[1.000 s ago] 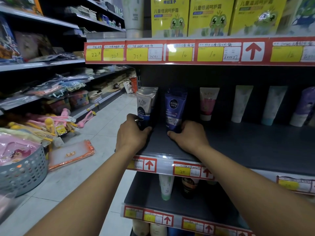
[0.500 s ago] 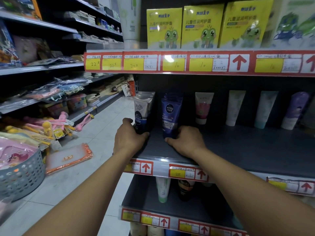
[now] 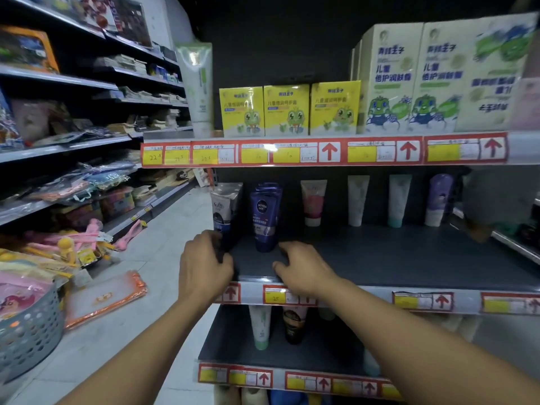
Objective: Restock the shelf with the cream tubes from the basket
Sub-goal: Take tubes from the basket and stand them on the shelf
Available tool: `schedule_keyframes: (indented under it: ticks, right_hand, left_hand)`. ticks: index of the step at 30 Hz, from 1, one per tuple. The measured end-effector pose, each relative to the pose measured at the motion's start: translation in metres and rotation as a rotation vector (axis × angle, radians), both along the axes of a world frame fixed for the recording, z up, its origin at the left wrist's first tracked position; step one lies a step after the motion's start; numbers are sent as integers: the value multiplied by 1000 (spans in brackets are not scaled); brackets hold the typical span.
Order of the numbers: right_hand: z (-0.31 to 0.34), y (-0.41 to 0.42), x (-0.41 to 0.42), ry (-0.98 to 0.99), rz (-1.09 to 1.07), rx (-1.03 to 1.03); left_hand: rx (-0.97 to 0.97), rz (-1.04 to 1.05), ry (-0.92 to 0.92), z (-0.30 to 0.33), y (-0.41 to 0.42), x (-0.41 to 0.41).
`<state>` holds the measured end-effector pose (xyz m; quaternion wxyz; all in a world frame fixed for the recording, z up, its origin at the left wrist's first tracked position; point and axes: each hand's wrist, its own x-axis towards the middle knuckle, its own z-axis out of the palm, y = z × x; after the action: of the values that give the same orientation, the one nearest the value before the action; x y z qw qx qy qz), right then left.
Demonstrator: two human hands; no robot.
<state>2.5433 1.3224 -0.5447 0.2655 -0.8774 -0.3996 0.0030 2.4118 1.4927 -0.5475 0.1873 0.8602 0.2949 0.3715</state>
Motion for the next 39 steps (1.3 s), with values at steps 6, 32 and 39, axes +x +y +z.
schedule_keyframes:
  ticks: [6, 32, 39]
  right_hand:
    - [2, -37, -24, -143, -48, -64]
    - [-121, -208, -49, -201, -128, 12]
    - [-191, -235, -48, -75, -157, -120]
  left_hand:
    - [162, -26, 108, 10, -32, -23]
    - [237, -520, 382, -105, -181, -22]
    - [107, -587, 514, -177, -200, -21]
